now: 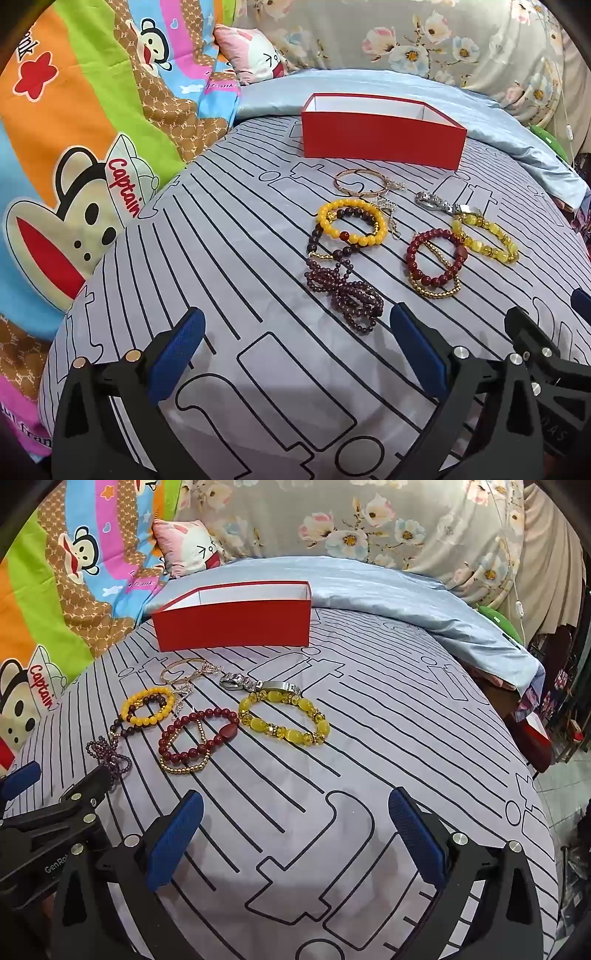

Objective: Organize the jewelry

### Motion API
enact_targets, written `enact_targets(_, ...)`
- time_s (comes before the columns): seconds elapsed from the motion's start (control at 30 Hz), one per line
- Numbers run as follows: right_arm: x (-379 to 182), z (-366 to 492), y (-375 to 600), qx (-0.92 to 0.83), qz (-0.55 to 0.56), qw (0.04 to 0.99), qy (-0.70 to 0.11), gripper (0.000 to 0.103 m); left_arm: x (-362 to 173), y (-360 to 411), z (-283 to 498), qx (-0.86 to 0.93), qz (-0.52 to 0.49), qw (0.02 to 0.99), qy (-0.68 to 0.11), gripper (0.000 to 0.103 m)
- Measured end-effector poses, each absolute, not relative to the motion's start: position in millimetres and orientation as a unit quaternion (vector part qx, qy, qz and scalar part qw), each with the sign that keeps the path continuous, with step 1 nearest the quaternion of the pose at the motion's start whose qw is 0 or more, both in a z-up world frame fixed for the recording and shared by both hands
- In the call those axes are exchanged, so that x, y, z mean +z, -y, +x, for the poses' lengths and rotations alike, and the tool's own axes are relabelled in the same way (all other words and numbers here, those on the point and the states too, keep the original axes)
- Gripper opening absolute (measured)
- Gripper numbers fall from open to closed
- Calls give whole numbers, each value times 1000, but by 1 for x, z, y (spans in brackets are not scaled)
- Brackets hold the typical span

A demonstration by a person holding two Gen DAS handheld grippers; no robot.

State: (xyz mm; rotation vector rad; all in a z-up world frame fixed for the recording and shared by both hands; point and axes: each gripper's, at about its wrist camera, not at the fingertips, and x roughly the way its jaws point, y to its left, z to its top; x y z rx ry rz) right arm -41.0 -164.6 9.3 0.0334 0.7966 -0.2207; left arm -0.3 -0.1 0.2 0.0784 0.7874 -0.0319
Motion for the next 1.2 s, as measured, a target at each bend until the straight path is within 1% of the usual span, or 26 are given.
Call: enact_targets(1.2,9,-42,165,-110,17,914,-389,96,1,-1,-3,-13,43,923,-383,95)
